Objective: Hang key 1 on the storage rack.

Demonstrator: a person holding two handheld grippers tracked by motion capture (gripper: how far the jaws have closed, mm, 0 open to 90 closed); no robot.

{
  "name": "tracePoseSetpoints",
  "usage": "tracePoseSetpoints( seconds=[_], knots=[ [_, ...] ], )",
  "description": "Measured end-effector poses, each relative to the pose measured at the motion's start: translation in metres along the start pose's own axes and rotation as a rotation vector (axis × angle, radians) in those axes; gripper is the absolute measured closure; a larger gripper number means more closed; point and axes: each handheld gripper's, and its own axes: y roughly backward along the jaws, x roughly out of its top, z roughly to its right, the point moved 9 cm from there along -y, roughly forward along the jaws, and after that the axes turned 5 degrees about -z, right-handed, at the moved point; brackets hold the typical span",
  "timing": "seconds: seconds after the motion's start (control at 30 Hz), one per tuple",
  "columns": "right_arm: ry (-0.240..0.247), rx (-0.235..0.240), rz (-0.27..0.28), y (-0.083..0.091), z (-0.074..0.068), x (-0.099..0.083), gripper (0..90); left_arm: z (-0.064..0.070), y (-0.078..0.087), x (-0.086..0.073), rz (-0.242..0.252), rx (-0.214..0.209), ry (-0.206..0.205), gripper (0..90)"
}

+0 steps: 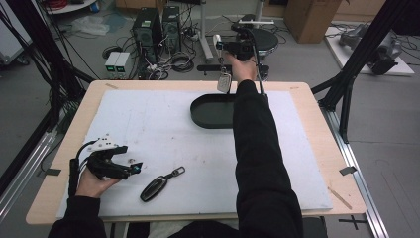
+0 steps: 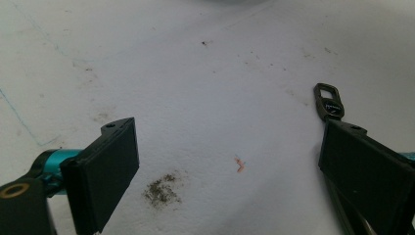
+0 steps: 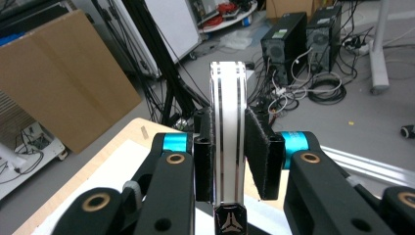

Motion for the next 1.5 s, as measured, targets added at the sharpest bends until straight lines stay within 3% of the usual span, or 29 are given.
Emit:
tracePoseSetpoints(
  seconds=[0.13, 0.2, 0.3, 0.37, 0.43, 0.63, 0.73, 0.9, 1.13, 1.27, 1.5],
  knots=[
    [-0.027, 0.016, -0.016, -0.001, -0.002, -0.006, 46.7, 0.0, 0.0, 0.0, 0.001, 0.0, -0.002, 8.3],
    [-0.012, -0.007, -0.042, 0.0, -0.001, -0.01, 37.7, 0.0, 0.0, 0.0, 0.001, -0.001, -0.002, 8.3],
    [0.022, -0.036, -0.079, 0.003, -0.002, -0.016, 10.6, 0.0, 0.0, 0.0, 0.0, -0.001, -0.001, 8.3],
    [0.025, -0.009, -0.119, 0.003, -0.005, -0.023, 0.7, 0.001, 0.0, 0.0, 0.0, -0.002, -0.003, 8.3],
    [0.05, 0.015, -0.134, 0.006, -0.01, -0.026, 0.6, 0.0, 0.0, 0.0, -0.003, 0.0, -0.003, 8.3],
    [0.163, -0.022, -0.18, 0.017, -0.018, -0.034, 0.7, 0.001, 0.0, 0.0, -0.001, 0.001, -0.004, 8.3],
    [0.193, 0.011, -0.192, 0.025, -0.029, -0.035, 0.8, 0.0, 0.0, 0.0, -0.003, 0.0, -0.003, 8.3],
    [0.299, -0.037, -0.151, 0.04, -0.043, -0.038, 0.8, 0.0, 0.001, 0.0, -0.001, 0.004, -0.002, 8.3],
    [0.282, -0.029, -0.139, 0.058, -0.034, -0.056, 0.8, 0.001, 0.0, 0.0, -0.006, 0.006, -0.002, 8.3],
    [0.277, -0.063, -0.141, 0.066, -0.026, -0.066, 0.8, 0.001, -0.001, -0.001, -0.012, 0.008, -0.004, 8.3],
    [0.274, -0.068, -0.138, 0.079, -0.017, -0.077, 0.8, 0.001, -0.001, -0.001, -0.016, 0.013, -0.002, 8.3]
  ],
)
